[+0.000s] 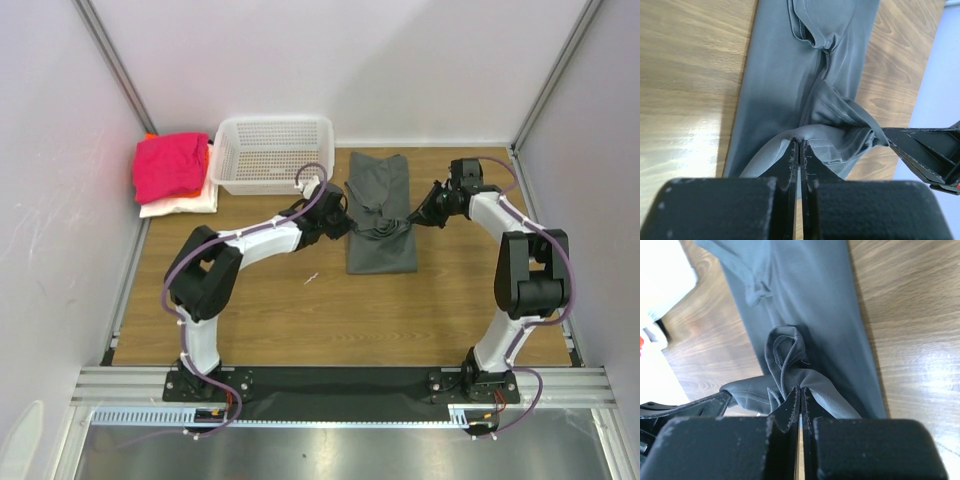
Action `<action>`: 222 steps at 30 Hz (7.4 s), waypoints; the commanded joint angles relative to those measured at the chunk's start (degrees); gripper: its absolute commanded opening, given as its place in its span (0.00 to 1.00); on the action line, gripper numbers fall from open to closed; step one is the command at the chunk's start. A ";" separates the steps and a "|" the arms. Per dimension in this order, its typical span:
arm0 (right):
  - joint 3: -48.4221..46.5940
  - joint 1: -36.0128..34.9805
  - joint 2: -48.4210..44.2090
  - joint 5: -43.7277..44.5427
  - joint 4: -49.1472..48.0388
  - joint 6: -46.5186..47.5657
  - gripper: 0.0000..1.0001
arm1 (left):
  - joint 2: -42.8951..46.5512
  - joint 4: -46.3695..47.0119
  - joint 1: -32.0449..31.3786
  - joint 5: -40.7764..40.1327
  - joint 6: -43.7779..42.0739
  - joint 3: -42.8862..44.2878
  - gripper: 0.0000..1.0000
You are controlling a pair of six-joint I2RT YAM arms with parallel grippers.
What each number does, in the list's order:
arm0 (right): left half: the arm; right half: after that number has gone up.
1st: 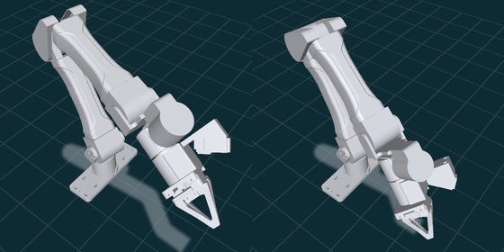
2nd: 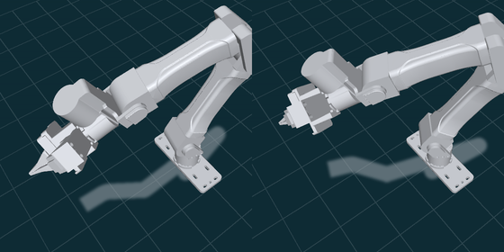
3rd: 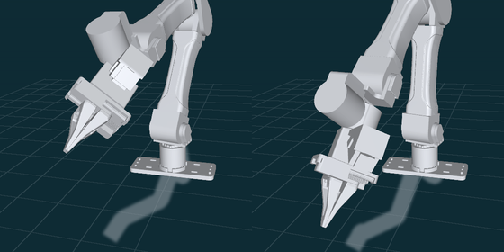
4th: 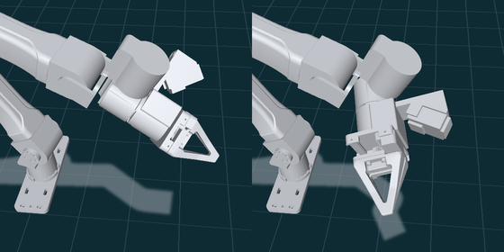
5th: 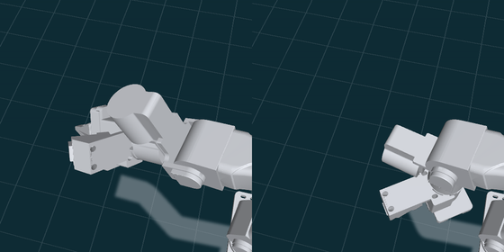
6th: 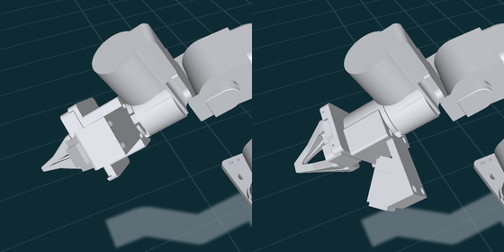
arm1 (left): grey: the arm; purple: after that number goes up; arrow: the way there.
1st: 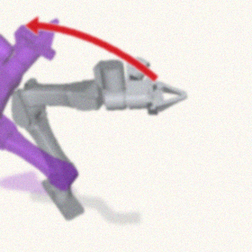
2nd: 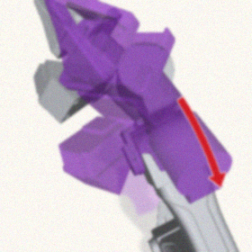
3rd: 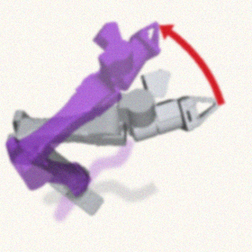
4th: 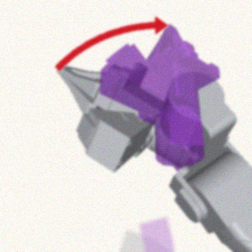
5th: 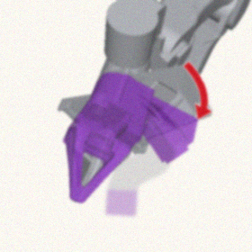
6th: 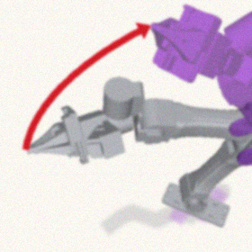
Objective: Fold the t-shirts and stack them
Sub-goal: Fold the tshirt
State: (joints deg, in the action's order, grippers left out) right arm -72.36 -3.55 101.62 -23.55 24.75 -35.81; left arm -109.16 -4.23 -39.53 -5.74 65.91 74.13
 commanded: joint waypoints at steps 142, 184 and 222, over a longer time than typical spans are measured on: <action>-9.14 0.56 0.69 -7.91 -13.06 3.38 1.00 | -4.20 38.93 4.63 13.47 -11.69 -6.37 0.98; 26.30 1.79 -19.18 -1.77 -5.50 5.75 0.95 | 14.42 10.29 -1.42 1.96 -10.63 -19.54 0.96; 28.68 1.62 -9.43 -2.64 -20.27 2.94 0.34 | 3.43 18.38 -4.86 2.75 7.91 -24.82 0.77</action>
State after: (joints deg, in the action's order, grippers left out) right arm -41.95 -1.87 91.77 -25.91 6.79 -32.51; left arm -104.53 17.69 -44.58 -1.32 71.64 49.60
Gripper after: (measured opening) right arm 0.350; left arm 0.770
